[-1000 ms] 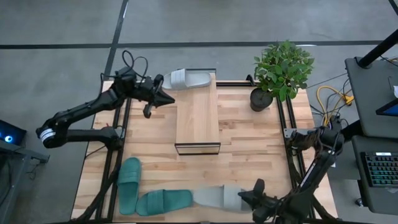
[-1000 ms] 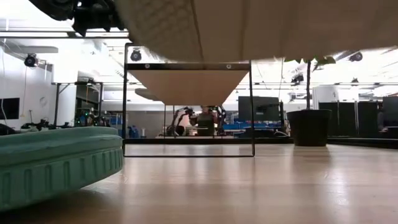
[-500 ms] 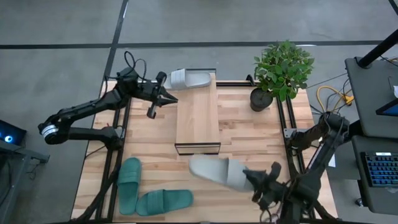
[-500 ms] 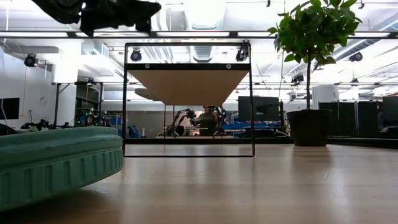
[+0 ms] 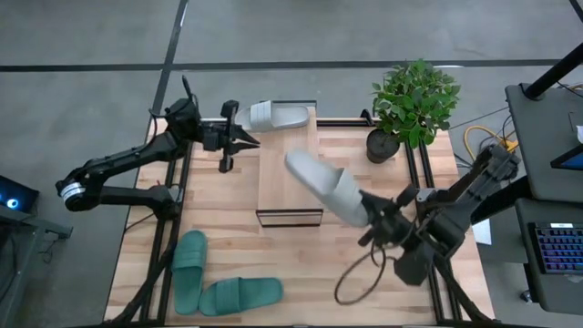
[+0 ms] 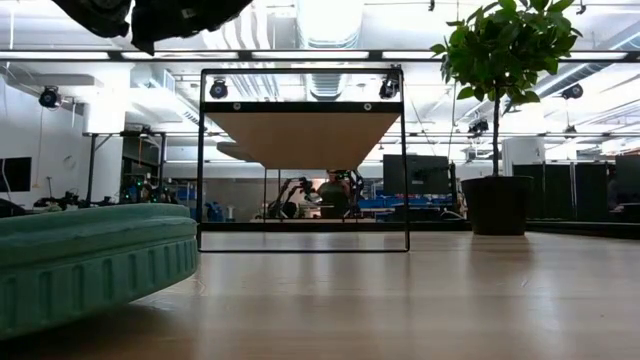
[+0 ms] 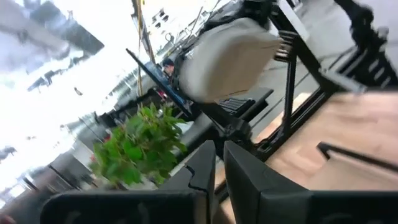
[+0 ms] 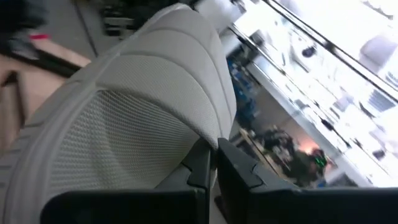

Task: Pick and place slides into the shelf
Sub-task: Put the gray slide on the shelf

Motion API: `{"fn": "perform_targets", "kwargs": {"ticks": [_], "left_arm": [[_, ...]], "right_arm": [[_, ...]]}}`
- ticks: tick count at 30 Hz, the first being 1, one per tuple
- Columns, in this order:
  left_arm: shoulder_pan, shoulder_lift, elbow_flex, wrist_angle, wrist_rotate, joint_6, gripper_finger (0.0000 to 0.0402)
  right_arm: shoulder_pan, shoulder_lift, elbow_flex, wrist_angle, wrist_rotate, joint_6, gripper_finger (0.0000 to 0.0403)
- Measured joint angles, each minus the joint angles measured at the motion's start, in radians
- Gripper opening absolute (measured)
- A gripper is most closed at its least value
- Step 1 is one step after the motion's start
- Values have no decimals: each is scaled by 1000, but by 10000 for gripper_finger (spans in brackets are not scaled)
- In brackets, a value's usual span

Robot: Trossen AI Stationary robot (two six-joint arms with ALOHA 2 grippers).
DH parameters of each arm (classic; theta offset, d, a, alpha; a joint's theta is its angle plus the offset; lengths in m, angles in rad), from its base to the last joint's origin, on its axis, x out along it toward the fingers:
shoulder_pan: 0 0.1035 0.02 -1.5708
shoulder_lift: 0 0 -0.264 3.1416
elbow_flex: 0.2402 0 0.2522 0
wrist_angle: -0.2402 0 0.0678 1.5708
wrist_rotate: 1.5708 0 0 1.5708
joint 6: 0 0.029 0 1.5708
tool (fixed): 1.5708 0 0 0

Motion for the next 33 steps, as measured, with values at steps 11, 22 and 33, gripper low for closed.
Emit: {"fn": "perform_targets", "kwargs": {"ticks": [11,22,33], "left_arm": [[-26,0,3,30,-55,203,173],[-110,0,15,193,-73,216,214],[-264,75,98,5,-355,446,215]], "right_arm": [[-58,-69,1,25,-14,46,11],[-136,-69,30,58,-150,45,11],[-159,-69,69,62,-201,5,11]]}}
